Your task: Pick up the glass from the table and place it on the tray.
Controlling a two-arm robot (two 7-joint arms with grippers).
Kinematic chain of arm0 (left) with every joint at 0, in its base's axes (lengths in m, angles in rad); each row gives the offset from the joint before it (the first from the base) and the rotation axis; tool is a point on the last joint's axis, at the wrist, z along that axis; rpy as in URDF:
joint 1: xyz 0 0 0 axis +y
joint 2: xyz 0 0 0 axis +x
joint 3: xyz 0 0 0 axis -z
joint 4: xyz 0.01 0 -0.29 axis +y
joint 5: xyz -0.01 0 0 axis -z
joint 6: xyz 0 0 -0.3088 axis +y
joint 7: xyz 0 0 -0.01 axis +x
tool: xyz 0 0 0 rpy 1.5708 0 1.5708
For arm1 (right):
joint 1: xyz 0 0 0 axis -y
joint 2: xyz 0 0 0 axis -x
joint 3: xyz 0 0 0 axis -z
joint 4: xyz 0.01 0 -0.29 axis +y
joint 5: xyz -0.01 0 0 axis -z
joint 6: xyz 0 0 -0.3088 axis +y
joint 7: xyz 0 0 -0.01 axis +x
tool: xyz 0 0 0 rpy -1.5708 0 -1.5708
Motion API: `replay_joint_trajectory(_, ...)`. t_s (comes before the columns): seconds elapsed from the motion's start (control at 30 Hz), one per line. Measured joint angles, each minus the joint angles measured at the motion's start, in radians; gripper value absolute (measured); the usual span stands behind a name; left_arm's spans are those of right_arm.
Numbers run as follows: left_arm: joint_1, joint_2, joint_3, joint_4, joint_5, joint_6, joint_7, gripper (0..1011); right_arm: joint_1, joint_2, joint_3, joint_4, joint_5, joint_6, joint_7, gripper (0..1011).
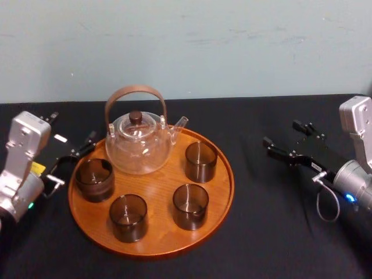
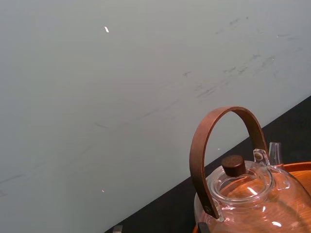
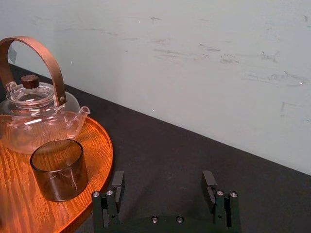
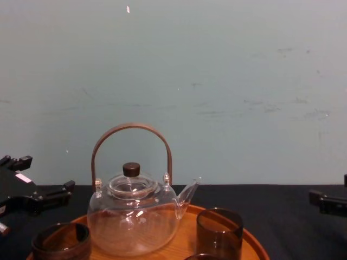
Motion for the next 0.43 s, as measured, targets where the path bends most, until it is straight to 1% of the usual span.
replay_joint_trajectory(0.43,0.0,0.0,0.0,0.0,0.0,0.0,0.0,1001,0.0,0.001,-0.001,-0.001,0.003,-0.001,0.001,1002)
